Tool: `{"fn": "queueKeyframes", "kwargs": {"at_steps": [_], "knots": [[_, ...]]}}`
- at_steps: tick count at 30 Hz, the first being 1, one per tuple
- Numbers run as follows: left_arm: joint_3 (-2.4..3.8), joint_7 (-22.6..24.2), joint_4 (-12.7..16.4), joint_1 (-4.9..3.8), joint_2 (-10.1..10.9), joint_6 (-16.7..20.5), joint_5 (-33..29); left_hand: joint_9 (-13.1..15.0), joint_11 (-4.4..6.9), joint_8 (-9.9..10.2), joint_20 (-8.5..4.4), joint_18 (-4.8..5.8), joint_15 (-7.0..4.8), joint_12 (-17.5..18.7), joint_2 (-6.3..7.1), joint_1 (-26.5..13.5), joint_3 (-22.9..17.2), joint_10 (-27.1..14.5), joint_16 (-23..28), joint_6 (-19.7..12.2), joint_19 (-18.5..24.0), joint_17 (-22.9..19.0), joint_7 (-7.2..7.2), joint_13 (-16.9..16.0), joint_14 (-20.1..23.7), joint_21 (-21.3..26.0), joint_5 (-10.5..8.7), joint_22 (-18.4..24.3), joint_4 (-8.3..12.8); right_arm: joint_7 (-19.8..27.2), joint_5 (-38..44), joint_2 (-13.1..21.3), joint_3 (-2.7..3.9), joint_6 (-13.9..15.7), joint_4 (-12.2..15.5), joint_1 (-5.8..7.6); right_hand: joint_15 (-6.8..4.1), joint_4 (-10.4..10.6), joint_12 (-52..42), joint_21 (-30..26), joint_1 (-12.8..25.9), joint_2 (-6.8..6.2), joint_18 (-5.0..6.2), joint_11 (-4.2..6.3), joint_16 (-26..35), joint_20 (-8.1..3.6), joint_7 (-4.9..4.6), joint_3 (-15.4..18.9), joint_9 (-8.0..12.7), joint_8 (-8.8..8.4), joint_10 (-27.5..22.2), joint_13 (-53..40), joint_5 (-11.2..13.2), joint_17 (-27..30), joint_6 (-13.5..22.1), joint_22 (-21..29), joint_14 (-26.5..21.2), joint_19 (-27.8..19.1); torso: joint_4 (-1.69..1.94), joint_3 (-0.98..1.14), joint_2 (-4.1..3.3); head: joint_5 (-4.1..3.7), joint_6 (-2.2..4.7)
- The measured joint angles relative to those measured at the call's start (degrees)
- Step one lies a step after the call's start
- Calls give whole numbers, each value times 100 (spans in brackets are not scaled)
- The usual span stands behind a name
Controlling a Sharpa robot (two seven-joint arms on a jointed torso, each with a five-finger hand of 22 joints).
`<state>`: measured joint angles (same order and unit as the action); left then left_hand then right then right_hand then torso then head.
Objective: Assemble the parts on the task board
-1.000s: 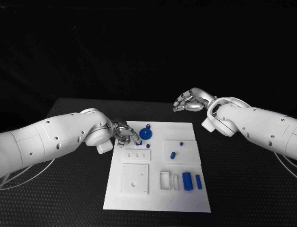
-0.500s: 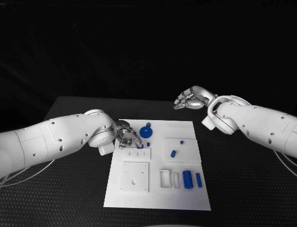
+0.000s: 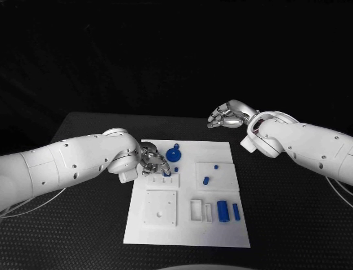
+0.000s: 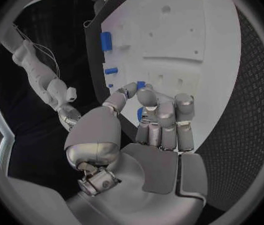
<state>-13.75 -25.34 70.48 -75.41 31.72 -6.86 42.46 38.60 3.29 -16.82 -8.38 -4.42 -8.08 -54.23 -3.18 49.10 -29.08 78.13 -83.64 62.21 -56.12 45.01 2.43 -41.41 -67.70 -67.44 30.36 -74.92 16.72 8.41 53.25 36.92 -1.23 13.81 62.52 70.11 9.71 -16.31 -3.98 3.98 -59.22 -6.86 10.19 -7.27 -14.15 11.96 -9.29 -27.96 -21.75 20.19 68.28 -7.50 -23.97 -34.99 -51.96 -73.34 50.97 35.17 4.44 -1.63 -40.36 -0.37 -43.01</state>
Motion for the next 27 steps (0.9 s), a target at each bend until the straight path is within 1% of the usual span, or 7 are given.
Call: {"fn": "queueKeyframes", "kwargs": {"at_steps": [3, 5, 7, 9, 14, 22, 27], "knots": [[0, -19, -9, 0, -16, -8, 46, 0, 0, 0, 0, -2, 1, -44, -27, -27, 0, 0, 0, 1, 0, 0, -1, -16, -1, -20, -142, 0, 0, 0, -1, 0, 0, -2, -1, 0, 0, -6, 0, 0, 0, 0, 0, 0, 0, 0, 0, -6, 0, 0, 0, 0, -28, 0, 0, -3, 0, 0, 0, 3, -1, 0, -9], [0, -31, -11, 0, -26, -18, 90, 0, 14, 0, 0, -15, 9, -74, -41, -42, 0, -13, -8, 7, 0, 0, 2, -23, -9, -22, -337, 0, -1, 0, -1, 0, 0, -4, -2, 0, 0, -6, 0, 0, 0, 0, 0, 0, 0, 0, 0, -6, 0, 0, 0, 0, -28, 0, 0, -6, 0, 0, 1, 3, 0, 0, -18], [0, -44, -13, 0, -34, -35, 141, 0, 21, 0, 0, -47, 9, -74, -40, -44, 1, -20, -23, 8, -1, 0, 1, -23, -10, -22, -416, 1, -1, 0, -1, 0, 0, -6, -3, 0, 0, -5, 0, 0, 0, 0, 0, 0, 0, 0, 0, -5, 0, 0, 0, 0, -47, 0, 0, -6, 0, 0, 1, 3, 1, 3, -23], [0, -59, -16, 0, -45, -60, 205, 0, 52, 0, -20, -50, -17, -112, -36, -49, 1, 10, -23, 13, -21, -1, 0, -25, -39, -22, -488, 1, -1, 0, -2, 0, 0, -7, -4, 0, 0, -6, 0, 0, 0, 0, 0, 0, 0, 0, 0, -5, 0, 0, 0, 0, -67, 0, 0, -6, 0, 0, 1, 3, 2, 4, -26], [0, -98, -21, 0, -69, -162, 349, 0, 62, 0, -20, -72, -21, -157, -57, -88, 20, 21, -67, 32, -22, 7, -18, -40, -62, -22, -682, 1, -20, 0, -2, -9, 0, -14, -12, 0, -20, 10, 0, 0, 0, 0, 0, 0, 0, 0, 0, -21, 0, 0, 0, -1, -111, 1, 0, -13, -20, 0, 3, 2, 5, 11, -39], [1, -126, -64, 0, -91, -300, 544, 0, 84, 0, -19, -81, -26, -241, -44, -136, 36, 43, -133, 60, -22, 28, -32, -62, -95, -45, -709, 1, -37, 0, -2, -12, 0, -26, -21, 0, -20, 10, 0, 0, -23, 23, 0, 0, 0, 0, 0, -21, -1, 0, 0, 5, -289, -6, 0, -31, -20, 1, 3, 1, 5, 21, -56], [1, -130, -95, 0, -142, -365, 665, 1, 95, 0, -11, -82, -24, -344, -44, -136, -16, 53, -182, 66, -30, 35, -29, -91, -104, -66, -413, 1, 15, 0, -2, -12, 0, -35, -23, 0, -20, 10, 0, 0, -23, 23, 0, 0, 0, 0, 0, -21, -1, 0, 0, 4, -355, -6, 0, -39, -20, 1, 3, 2, 5, 26, -63]]}}
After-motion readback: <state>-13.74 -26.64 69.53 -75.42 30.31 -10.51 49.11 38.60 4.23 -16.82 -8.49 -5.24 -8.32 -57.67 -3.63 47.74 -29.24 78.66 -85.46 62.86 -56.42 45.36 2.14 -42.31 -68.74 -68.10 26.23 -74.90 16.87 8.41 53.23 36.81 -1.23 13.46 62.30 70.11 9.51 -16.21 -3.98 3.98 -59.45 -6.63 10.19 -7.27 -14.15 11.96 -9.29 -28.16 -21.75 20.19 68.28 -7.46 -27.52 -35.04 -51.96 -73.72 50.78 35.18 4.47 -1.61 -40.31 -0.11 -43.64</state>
